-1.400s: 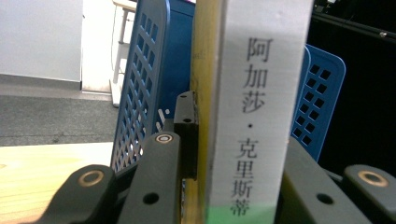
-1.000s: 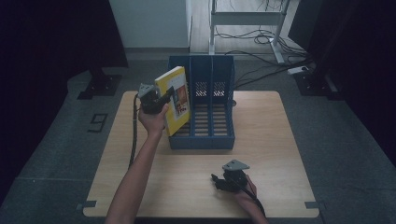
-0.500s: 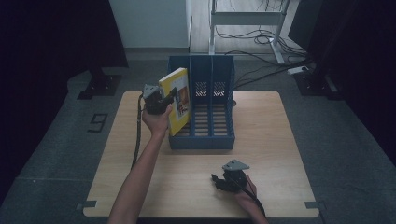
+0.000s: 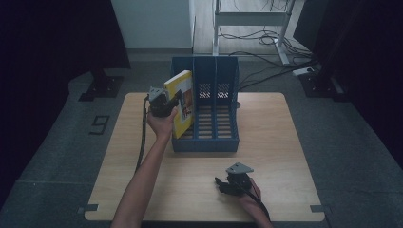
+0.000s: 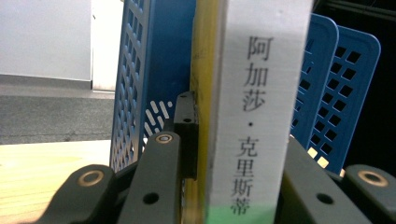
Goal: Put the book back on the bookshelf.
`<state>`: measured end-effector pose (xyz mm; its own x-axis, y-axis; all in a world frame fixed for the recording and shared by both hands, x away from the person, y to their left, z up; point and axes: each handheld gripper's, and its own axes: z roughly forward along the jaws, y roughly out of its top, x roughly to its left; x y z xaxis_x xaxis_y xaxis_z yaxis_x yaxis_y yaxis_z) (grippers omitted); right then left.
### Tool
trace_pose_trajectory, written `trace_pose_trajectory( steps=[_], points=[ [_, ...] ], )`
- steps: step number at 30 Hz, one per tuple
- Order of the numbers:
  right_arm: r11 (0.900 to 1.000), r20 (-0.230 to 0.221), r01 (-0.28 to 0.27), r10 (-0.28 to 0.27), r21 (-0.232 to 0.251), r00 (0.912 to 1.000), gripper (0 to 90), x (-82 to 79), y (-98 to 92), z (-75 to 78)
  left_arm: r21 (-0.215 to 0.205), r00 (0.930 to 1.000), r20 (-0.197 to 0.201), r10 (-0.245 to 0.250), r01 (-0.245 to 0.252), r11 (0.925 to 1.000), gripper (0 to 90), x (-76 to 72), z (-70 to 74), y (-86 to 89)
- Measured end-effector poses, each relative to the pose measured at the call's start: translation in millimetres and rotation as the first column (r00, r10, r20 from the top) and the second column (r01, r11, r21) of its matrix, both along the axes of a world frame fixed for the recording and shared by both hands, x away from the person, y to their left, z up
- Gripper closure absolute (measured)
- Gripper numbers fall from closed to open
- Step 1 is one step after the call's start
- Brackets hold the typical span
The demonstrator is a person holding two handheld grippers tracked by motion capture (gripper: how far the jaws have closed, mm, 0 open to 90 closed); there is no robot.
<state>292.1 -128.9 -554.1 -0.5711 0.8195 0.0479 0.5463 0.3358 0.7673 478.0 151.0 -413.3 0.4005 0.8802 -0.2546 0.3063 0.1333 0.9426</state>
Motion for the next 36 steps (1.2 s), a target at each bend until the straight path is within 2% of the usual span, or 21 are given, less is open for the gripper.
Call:
trace_pose_trajectory(
  steps=[10,27,36],
  points=[
    [1.0,-0.001,-0.001,0.001,-0.001,1.0,32.9,0.0,-0.1,0.1,-0.001,0.9997,-0.02,0.014,-0.014,0.9999,75.3,2.1,-12.8,-0.5],
    [1.0,-0.002,-0.001,0.001,0.0,1.0,32.9,0.0,-0.1,0.1,0.007,0.9993,-0.038,0.009,-0.009,0.9999,75.2,2.8,-22.9,-2.5],
    [1.0,-0.002,0.001,-0.001,-0.004,1.0,32.9,-0.2,0.3,0.2,0.0,0.999,-0.044,-0.007,0.007,1.0,74.6,-4.6,-24.6,1.6]
  ],
)
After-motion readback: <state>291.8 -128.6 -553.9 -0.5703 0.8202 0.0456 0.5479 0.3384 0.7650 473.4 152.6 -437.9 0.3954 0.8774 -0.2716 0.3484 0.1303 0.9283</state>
